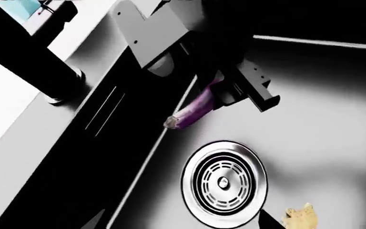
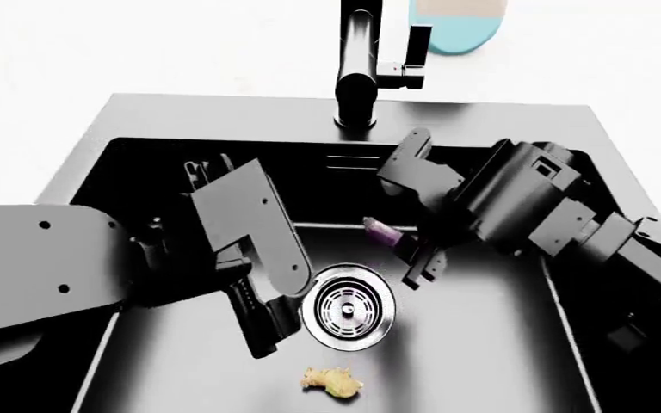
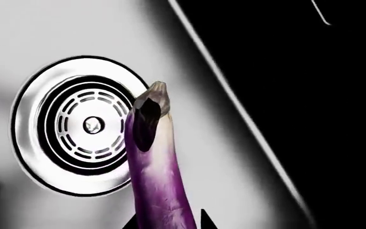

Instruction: Pick up the fruits and vegetables and place them in the sink. Turn on the sink faucet to wash them. Then turn the sink off and put them in the tray.

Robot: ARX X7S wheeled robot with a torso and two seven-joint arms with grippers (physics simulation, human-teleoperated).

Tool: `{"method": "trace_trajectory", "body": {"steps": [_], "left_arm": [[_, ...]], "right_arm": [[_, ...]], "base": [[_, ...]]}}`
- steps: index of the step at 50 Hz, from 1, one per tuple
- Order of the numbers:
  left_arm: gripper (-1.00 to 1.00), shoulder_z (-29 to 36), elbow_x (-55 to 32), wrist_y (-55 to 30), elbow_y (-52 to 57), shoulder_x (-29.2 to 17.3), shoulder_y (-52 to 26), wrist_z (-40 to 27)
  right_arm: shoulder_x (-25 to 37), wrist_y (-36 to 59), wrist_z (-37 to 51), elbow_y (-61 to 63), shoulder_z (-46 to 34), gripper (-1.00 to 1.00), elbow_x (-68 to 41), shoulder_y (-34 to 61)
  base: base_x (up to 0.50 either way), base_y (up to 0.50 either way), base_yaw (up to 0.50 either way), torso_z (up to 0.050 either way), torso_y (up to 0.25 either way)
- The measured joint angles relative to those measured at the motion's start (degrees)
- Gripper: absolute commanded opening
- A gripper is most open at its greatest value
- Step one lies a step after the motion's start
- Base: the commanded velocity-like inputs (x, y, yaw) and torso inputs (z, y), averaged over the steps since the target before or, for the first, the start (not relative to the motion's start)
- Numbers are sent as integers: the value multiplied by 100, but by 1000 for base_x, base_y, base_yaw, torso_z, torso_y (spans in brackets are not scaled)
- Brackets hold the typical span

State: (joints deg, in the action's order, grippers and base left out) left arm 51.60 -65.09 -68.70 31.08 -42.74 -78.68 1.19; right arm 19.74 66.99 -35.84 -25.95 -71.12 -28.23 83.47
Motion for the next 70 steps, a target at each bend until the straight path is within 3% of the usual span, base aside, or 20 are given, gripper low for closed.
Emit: {"method": "trace_trajectory", "body": {"steps": [14,26,42,70], "left_arm": [[100,920,801,566,-941,316,-483,2041],[100,1384,1132,984,-1450,564,-524,3059],[100,1965,1554,1308,-1872,801,-372,3722],[100,2676,2141,1736,-2665,1356,74,4098]], "right_arm": [[462,706,440,809,428,-100,-204,176],[706,1058,704,1224,707,-100,-331,217],[793,1136,842,1344,869,-100,-398,227],[819,1105,930,1366,944,-100,-472,181]], "base": [[0,0,0,0,0],[0,0,0,0,0],[0,0,0,0,0],[0,0,0,0,0]]}}
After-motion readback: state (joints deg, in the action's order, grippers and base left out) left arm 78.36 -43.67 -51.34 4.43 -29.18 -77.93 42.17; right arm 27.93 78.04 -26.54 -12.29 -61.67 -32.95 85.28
